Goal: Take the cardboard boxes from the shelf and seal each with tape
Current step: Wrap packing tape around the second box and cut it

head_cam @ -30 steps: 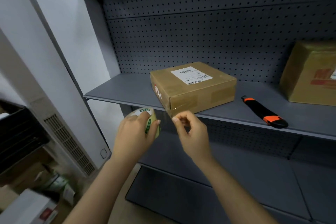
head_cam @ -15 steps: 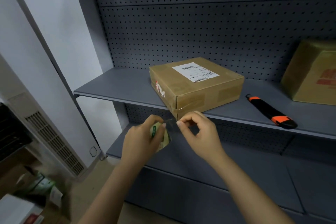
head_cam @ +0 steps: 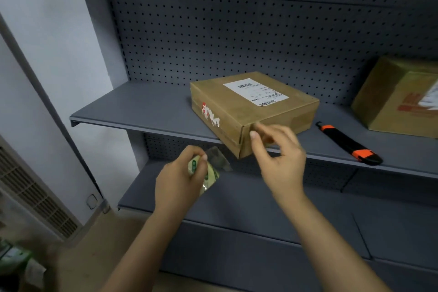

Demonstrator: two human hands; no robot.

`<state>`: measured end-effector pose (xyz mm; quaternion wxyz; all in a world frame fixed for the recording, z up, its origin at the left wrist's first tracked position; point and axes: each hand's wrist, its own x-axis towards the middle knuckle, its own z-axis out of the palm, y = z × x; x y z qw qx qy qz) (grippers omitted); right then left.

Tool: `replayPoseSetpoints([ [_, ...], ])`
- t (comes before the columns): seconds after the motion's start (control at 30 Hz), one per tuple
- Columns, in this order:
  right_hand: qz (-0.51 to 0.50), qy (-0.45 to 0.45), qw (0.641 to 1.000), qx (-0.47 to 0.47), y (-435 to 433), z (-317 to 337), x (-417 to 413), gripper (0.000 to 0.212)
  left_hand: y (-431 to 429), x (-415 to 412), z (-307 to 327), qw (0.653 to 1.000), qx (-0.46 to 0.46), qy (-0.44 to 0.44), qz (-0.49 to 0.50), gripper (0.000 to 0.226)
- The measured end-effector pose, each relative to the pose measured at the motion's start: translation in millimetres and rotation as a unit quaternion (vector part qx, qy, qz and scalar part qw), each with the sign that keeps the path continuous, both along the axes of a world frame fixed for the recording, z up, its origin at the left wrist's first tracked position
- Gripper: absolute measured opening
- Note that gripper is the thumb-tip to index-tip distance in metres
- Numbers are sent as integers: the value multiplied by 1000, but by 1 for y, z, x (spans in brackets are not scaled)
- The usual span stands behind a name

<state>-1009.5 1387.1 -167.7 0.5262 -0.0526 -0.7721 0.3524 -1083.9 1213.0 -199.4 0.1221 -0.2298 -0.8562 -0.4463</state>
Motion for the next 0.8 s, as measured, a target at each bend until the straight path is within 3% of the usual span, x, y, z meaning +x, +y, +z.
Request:
replayPoseSetpoints([
  [0.13, -38, -69, 992, 101, 11, 13, -10, 38, -4, -4, -7, 1000, -4, -26, -14, 6],
  [0.27, -29, -166, 977, 132, 11, 4, -24, 61, -1, -4, -8, 999, -5, -40, -30, 4],
  [0.53, -51, -185, 969, 155, 13, -3, -33, 62, -4, -14, -16, 998, -10, -49, -49, 5],
  [0.67, -38, -224, 958, 174, 16, -6, -33, 78, -2, -18, -13, 997, -9, -41, -61, 7],
  [0.8, -13, -224, 966, 131, 10, 3, -24, 76, -1, -20, -5, 996, 1, -19, -82, 6],
])
